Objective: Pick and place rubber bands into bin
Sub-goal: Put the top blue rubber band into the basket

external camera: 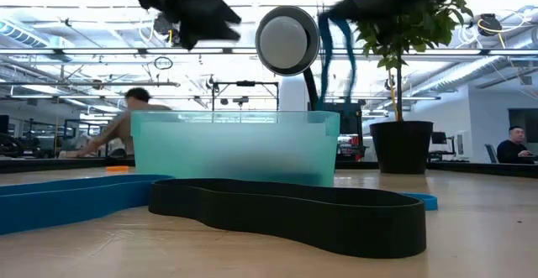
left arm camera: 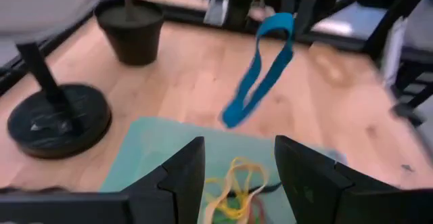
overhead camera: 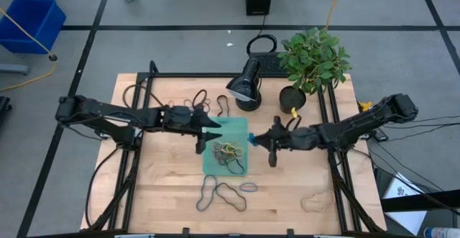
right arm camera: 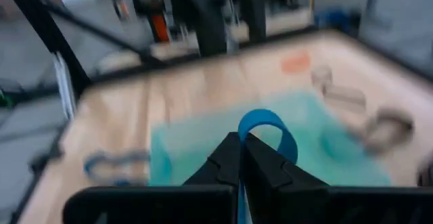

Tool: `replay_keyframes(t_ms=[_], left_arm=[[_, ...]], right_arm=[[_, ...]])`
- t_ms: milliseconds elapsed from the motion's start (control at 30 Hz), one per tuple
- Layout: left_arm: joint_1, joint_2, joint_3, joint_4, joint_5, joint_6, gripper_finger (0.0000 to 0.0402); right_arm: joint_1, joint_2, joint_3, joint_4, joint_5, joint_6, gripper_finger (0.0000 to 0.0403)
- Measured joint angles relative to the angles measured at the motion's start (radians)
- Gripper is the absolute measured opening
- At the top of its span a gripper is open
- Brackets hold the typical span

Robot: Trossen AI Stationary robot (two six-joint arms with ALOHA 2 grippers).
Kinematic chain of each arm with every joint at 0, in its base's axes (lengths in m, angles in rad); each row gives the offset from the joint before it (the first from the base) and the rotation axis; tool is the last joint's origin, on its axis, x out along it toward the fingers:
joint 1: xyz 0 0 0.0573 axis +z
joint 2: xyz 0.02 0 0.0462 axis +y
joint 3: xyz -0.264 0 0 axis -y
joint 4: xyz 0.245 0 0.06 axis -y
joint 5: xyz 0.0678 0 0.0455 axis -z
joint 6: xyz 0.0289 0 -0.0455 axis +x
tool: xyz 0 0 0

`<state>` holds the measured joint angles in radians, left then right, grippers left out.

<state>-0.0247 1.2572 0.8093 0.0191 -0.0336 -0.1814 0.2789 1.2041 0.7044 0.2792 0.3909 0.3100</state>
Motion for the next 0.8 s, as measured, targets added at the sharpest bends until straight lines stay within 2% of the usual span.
replay_keyframes(t_ms=[133, 300, 400, 633, 800], left_arm=[[-0.016, -0.047, 0.000, -0.012, 0.016, -0.034, 0.0186], [-0.038, -0.086, 0.000, -0.041, 0.052, -0.030, 0.0186], [-0.053, -0.104, 0.000, -0.047, 0.061, -0.019, 0.0186], [-0.082, -0.114, 0.000, -0.047, 0.060, 0.019, 0.0186], [-0.096, -0.114, 0.000, -0.055, 0.059, 0.018, 0.0186]], right_arm=[[-0.022, 0.000, 0.002, 0.160, -0.002, -0.094, 0.0000], [-0.051, 0.010, 0.002, 0.253, -0.004, -0.133, 0.0000], [-0.073, 0.039, 0.006, 0.297, -0.072, -0.140, 0.0000], [-0.107, 0.190, 0.126, 0.259, -0.207, -0.198, 0.0000], [-0.118, 0.291, 0.181, 0.217, -0.217, -0.218, 0.0000]])
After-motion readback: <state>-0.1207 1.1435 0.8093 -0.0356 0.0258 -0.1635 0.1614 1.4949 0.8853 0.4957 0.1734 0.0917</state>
